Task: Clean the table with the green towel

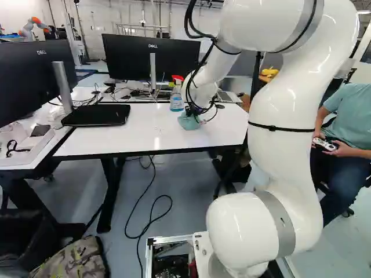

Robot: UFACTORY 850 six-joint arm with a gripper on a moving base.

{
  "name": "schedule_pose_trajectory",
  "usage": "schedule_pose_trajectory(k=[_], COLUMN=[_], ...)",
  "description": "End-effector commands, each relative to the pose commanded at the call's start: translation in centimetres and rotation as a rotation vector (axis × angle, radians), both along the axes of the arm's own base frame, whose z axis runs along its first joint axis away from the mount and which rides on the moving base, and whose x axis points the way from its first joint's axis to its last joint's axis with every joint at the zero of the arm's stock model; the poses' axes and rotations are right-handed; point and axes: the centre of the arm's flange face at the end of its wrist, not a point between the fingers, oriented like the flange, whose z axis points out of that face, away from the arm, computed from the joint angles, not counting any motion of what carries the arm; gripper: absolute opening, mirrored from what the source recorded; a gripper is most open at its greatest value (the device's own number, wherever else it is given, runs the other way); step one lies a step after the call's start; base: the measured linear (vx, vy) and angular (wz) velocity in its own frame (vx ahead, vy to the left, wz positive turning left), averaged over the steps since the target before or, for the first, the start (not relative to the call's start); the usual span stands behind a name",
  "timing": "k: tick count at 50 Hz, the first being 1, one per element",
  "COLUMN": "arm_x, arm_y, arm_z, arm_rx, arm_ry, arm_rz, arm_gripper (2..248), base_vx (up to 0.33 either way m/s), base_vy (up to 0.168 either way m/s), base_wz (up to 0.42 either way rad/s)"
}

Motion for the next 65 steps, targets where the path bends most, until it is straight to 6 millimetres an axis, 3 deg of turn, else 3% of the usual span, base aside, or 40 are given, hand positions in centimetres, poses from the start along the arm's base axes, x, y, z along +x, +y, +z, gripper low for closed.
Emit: schedule_pose_trajectory(k=[15, 45, 65], arm_x=[-0.9, -1.8, -4.3], arm_y=[-2.2, -2.2, -2.0], arm_z=[0.0, 2.5, 4.1], arm_rx=[0.0, -0.001, -0.004], arm_ry=[0.005, -0.016, 0.089], arm_rz=[-0.041, -0.042, -0.039], arm_gripper=[57, 57, 57], base_vx=[0.0, 0.0, 0.0], base_vy=[0.0, 0.0, 0.0], base_wz=[0.0, 0.0, 0.0])
